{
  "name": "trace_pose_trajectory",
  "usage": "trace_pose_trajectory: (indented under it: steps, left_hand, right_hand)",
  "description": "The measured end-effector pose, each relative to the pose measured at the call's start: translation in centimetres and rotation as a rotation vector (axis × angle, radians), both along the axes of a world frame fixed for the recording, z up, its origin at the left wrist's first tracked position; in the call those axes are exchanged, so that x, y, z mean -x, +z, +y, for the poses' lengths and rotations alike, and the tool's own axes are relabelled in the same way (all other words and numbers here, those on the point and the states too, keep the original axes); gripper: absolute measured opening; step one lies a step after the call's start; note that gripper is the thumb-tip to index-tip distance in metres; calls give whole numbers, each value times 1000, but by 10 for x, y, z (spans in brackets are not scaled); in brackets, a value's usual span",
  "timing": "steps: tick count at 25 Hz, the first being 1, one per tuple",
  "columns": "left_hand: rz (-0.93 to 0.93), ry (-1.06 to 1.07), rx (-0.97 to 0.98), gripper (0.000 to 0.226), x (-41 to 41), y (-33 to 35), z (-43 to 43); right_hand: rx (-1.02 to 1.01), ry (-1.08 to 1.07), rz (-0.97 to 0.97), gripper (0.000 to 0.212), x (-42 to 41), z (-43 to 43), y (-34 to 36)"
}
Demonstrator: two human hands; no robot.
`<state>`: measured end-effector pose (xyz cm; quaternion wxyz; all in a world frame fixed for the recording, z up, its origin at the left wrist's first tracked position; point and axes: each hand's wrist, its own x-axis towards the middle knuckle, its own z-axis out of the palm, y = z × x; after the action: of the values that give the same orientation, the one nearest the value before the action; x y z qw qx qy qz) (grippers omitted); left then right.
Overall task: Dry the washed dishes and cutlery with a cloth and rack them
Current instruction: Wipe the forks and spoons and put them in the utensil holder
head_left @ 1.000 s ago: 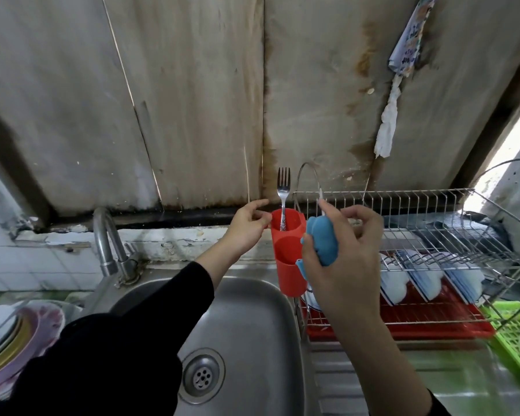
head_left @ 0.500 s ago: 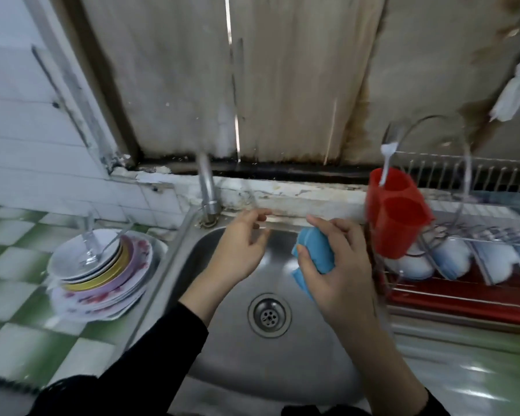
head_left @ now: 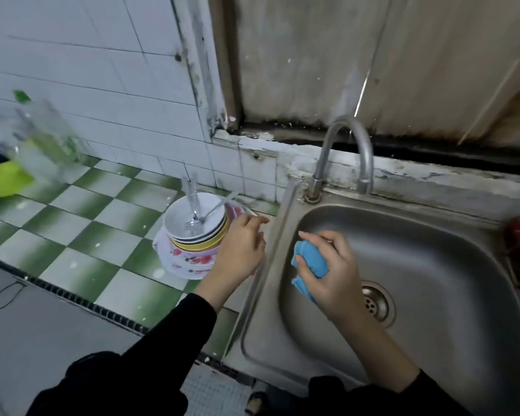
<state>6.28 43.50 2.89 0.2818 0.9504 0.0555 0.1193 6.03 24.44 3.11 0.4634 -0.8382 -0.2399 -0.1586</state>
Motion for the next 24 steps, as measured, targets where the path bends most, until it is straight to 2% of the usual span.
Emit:
trace_pose_trajectory:
  steps: [8, 16, 20, 24]
  left_hand:
    - [116, 199, 57, 40, -26, -42, 110]
    - [368, 110, -117, 39, -62, -54, 158]
    - [364, 103, -275, 18, -70, -52, 153]
    - [208, 145, -104, 12, -71, -54, 150]
  right_hand:
    - [106, -48, 73, 43, -23, 61, -8]
    - [90, -61, 183, 41, -41, 81, -9]
    - [97, -33, 198, 42, -42, 75, -9]
    - [116, -33, 193, 42, -44, 57, -8]
